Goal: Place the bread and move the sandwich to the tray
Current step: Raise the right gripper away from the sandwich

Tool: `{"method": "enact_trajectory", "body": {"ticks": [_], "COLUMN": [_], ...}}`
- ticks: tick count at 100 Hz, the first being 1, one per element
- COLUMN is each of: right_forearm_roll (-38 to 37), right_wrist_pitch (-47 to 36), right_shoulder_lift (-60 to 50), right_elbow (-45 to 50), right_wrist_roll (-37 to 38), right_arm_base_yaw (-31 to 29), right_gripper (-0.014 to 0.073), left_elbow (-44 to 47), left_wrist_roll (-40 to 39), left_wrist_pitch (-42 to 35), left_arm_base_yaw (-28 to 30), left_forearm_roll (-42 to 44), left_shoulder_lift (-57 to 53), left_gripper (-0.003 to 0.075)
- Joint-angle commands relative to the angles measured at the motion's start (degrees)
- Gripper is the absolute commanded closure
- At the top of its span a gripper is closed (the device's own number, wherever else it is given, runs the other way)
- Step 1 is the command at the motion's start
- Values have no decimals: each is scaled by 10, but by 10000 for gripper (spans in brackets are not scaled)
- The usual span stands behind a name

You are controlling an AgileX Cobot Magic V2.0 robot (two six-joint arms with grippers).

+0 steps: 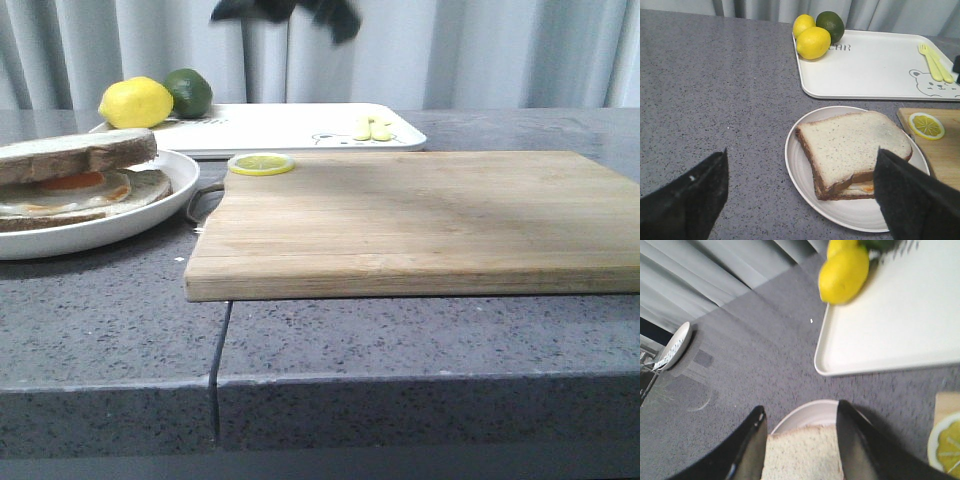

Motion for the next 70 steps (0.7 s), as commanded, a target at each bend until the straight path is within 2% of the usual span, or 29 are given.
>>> {"method": "enact_trajectory", "body": {"ticks": [1, 18, 30, 52, 59, 70], "right_forearm_roll": [-71, -228, -373, -663, -734, -805], "right_wrist_pitch": [16, 58, 88, 142, 146, 143], "right_shoulder_lift": [-63, -123, -170, -252, -281, -330], "right_elbow": [-19, -13, 10, 66, 88, 130], "right_wrist_roll": [-17, 9, 106, 331, 379, 424], "right_arm_base_yaw": [-17, -61, -110, -208, -233, -266], "right_gripper": [244, 244, 244, 244, 244, 244], "left_elbow": [-21, -21, -21, -21, -21, -21], "left_wrist_roll": [1, 1, 1, 1, 1, 1], "left_wrist_pitch": [-38, -38, -38, -38, -38, -38], "left_arm_base_yaw": [1, 1, 1, 1, 1, 1], "left_forearm_roll": [-7, -7, -7, -7, -7, -7], "left_shoulder_lift": [6, 6, 6, 6, 6, 6], "left_gripper": [164, 164, 164, 164, 164, 164]}}
